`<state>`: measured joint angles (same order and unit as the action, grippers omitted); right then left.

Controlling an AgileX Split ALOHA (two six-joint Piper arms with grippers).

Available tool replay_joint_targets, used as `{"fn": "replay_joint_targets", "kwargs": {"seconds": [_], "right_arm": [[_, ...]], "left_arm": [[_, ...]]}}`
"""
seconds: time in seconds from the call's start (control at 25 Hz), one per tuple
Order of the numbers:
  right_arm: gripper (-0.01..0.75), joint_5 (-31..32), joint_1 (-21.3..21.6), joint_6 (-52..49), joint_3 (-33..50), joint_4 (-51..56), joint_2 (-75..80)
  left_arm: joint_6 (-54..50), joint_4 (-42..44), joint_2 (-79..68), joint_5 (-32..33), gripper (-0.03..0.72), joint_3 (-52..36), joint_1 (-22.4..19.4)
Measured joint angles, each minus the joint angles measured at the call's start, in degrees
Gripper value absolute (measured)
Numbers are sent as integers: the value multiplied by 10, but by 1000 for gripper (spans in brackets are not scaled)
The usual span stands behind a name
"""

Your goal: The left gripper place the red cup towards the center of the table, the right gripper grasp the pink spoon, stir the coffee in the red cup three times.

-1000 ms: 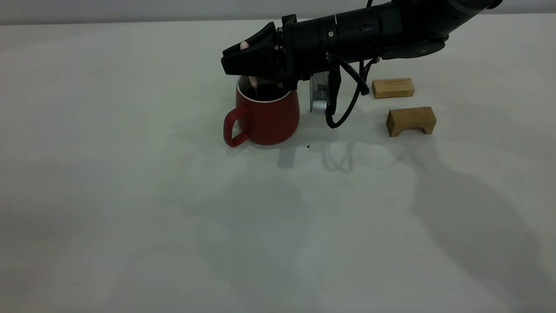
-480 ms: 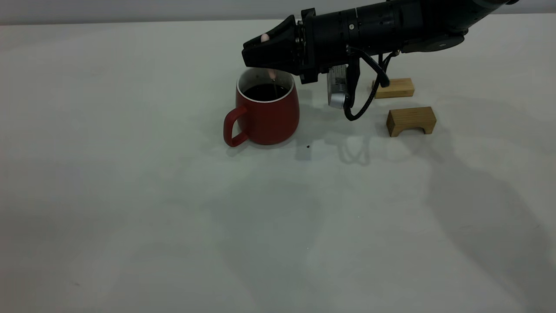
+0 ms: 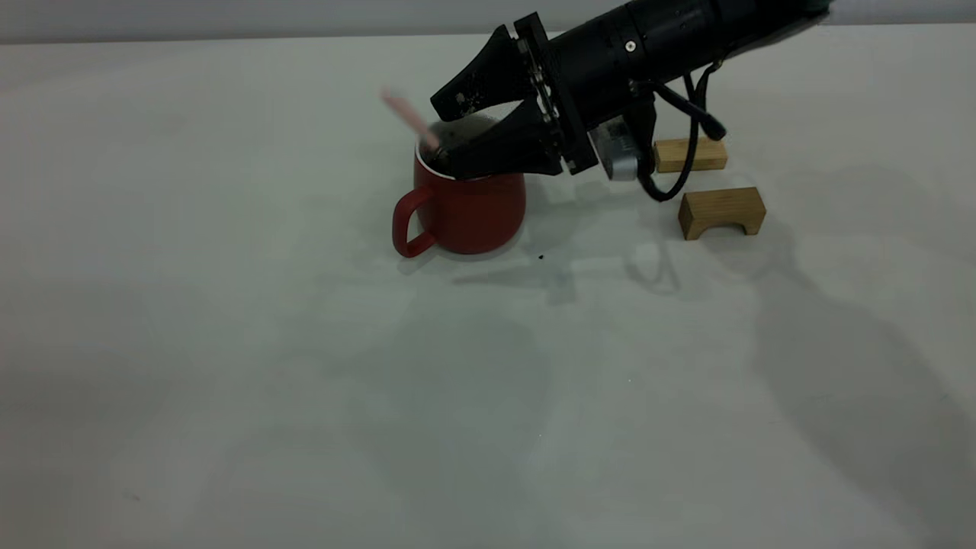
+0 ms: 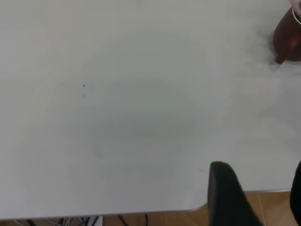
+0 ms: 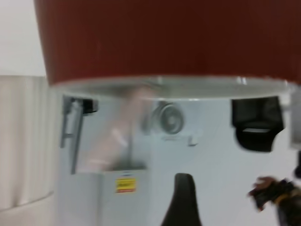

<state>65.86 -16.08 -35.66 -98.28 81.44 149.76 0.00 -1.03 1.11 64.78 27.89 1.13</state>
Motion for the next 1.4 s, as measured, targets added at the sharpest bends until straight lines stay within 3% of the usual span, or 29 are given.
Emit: {"fn": "replay_joint_targets", "kwargs": {"seconds": [0.16, 0.32, 0.52, 0.68, 0.8, 0.88, 1.0, 1.16, 1.4], "right_arm": [[723, 1, 0, 130, 0, -29, -24], [674, 3, 0, 365, 0, -85, -75], [529, 11, 0, 588, 0, -182, -161], [406, 17, 0, 673, 0, -206, -228], [324, 19, 0, 682, 0, -240, -289], [269, 26, 0, 651, 0, -319, -342], [210, 38, 0, 499, 0, -480, -435], [183, 46, 0, 335, 4, -688, -537], [183, 50, 0, 352, 61, -814, -698]], "left_arm": [[0, 0, 0, 0, 407, 0, 0], [0, 0, 0, 0, 407, 0, 0], [0, 0, 0, 0, 407, 0, 0], [0, 0, 0, 0, 407, 0, 0], [0, 0, 0, 0, 407, 0, 0], [0, 0, 0, 0, 407, 0, 0], [0, 0, 0, 0, 407, 0, 0], [0, 0, 0, 0, 407, 0, 0], [0, 0, 0, 0, 407, 0, 0]]}}
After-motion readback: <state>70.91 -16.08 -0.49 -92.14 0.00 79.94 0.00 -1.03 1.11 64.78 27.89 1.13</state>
